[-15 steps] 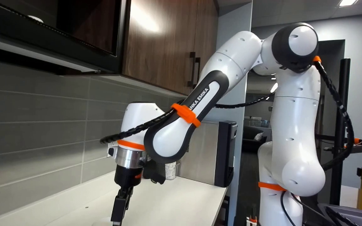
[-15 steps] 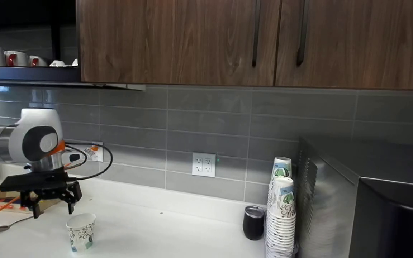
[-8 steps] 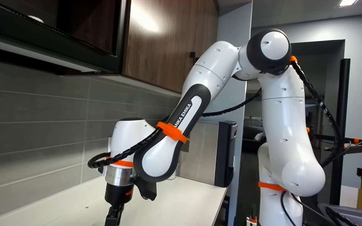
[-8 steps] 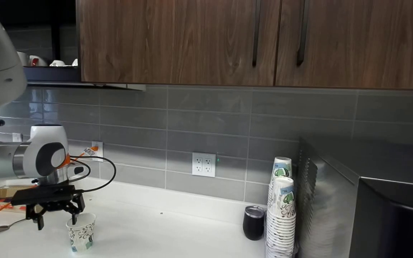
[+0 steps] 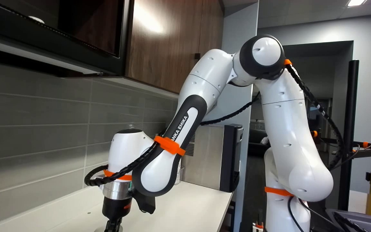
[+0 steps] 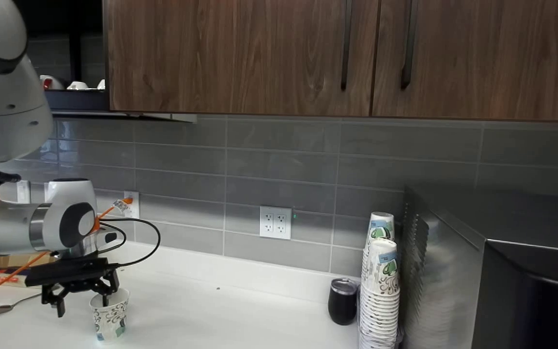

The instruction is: Pick up the coffee cup from the left side of the counter and place it in the open upper cabinet.

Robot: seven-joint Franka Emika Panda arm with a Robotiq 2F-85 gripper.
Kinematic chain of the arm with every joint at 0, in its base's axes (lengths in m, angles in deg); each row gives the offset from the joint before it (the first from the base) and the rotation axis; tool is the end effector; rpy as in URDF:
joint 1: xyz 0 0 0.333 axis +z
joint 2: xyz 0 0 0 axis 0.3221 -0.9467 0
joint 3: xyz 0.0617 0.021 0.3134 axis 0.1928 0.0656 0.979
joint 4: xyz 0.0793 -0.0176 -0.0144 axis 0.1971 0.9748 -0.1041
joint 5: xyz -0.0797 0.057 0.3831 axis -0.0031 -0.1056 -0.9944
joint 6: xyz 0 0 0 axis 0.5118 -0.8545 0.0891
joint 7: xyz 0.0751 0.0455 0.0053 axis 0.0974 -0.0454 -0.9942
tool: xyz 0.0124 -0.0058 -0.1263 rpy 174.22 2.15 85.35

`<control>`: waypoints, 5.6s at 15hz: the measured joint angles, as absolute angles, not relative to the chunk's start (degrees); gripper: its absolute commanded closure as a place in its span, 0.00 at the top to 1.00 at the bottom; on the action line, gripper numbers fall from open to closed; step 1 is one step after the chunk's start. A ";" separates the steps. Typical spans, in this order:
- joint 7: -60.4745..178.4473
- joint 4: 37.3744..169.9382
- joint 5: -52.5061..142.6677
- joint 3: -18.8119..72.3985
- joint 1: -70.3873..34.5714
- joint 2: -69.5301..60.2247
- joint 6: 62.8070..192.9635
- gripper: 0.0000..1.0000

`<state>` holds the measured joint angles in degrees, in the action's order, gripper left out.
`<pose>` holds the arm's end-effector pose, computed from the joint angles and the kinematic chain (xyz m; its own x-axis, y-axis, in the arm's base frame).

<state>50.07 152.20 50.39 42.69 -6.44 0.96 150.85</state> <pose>0.4497 0.2111 0.2146 0.8064 0.5825 0.1019 0.5820 -0.8123 0.0375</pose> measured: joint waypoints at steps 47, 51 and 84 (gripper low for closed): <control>60.29 128.58 44.22 54.90 9.40 55.21 85.88 0.01; 60.35 119.01 43.81 55.25 4.87 51.22 84.92 0.01; 57.34 68.80 70.94 67.82 -3.41 13.02 70.08 0.01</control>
<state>57.34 68.80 70.94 67.82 -3.41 13.02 70.08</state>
